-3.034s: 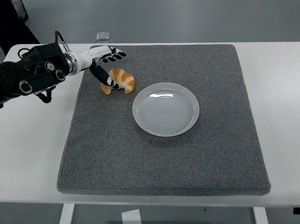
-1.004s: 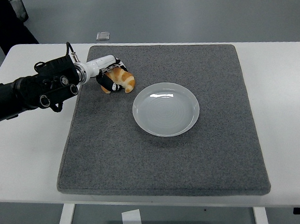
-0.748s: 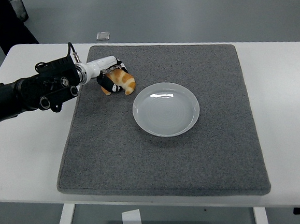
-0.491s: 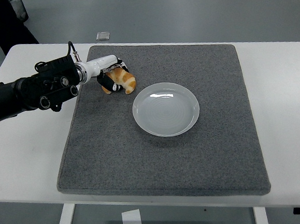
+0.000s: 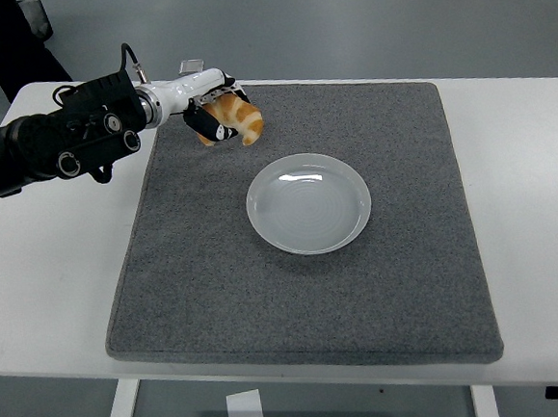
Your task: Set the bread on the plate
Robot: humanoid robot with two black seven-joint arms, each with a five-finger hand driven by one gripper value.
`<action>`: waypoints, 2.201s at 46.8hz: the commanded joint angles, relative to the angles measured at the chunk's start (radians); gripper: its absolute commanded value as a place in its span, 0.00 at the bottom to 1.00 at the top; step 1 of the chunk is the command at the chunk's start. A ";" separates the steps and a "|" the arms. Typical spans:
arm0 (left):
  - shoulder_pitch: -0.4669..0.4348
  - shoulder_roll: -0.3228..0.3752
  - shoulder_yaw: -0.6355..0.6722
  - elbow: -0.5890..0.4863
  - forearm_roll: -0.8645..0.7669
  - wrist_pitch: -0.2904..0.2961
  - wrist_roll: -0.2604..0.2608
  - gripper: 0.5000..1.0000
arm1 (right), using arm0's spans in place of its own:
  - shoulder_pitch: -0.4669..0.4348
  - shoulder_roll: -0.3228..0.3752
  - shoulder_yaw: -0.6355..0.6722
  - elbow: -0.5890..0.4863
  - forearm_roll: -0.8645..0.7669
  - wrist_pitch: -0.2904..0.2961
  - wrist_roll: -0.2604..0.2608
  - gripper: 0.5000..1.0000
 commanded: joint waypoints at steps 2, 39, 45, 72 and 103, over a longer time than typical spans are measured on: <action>-0.049 0.033 -0.001 -0.021 0.000 -0.007 0.001 0.00 | 0.000 0.000 0.000 0.000 0.000 0.000 0.000 0.90; -0.236 0.046 -0.083 -0.142 0.011 -0.047 -0.068 0.00 | 0.000 0.000 0.000 0.000 0.000 0.000 0.000 0.90; -0.239 -0.002 -0.083 -0.148 0.011 -0.060 -0.109 0.00 | 0.000 0.000 0.000 0.000 0.000 0.000 0.000 0.90; -0.218 -0.118 -0.080 -0.224 0.063 -0.105 -0.266 0.00 | 0.000 0.000 0.000 0.000 0.000 0.000 0.000 0.90; -0.057 -0.077 -0.065 -0.221 0.222 -0.096 -0.301 0.00 | 0.000 0.000 0.000 0.000 0.000 0.000 0.000 0.90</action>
